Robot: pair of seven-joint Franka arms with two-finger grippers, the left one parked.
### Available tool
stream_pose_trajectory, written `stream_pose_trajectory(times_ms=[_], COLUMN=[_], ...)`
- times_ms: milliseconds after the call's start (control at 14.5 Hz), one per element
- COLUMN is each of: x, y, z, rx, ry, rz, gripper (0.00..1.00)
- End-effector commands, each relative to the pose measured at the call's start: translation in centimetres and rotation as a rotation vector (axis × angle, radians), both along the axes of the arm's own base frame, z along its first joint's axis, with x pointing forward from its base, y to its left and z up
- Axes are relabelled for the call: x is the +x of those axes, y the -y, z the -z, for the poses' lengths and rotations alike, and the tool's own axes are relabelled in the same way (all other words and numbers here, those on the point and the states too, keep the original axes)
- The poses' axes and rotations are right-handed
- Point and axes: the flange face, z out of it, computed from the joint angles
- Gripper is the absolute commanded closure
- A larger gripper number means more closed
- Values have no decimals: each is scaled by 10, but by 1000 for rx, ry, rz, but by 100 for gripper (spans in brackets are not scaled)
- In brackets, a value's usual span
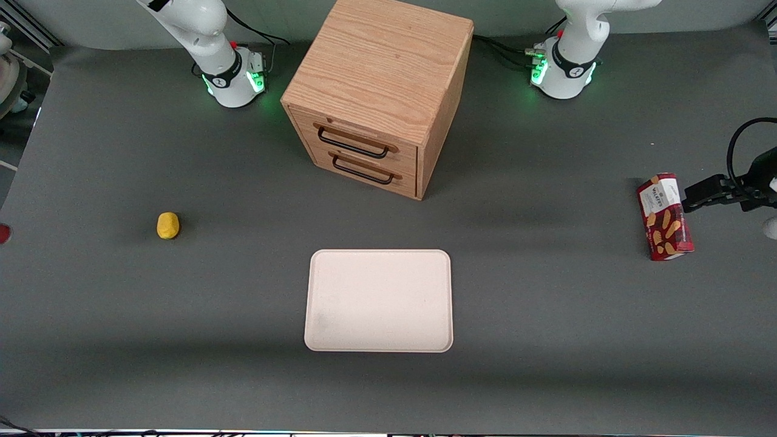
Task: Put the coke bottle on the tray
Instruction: 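Lift the bottle and carry it toward the white tray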
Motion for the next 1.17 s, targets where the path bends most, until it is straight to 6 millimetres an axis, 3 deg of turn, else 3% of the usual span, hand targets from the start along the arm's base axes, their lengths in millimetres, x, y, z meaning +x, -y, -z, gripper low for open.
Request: stream_pose_trajectory(times_ms=[0, 206, 413, 757, 1101], x=[-1, 17, 34, 51, 48], y=[-18, -64, -123, -245, -371], z=[-13, -9, -7, -3, 5], rx=[-21, -21, 11, 68, 97], ry=[-1, -4, 11, 19, 18], rz=[-39, -54, -56, 0, 135], gripper=[100, 100, 100, 100, 100])
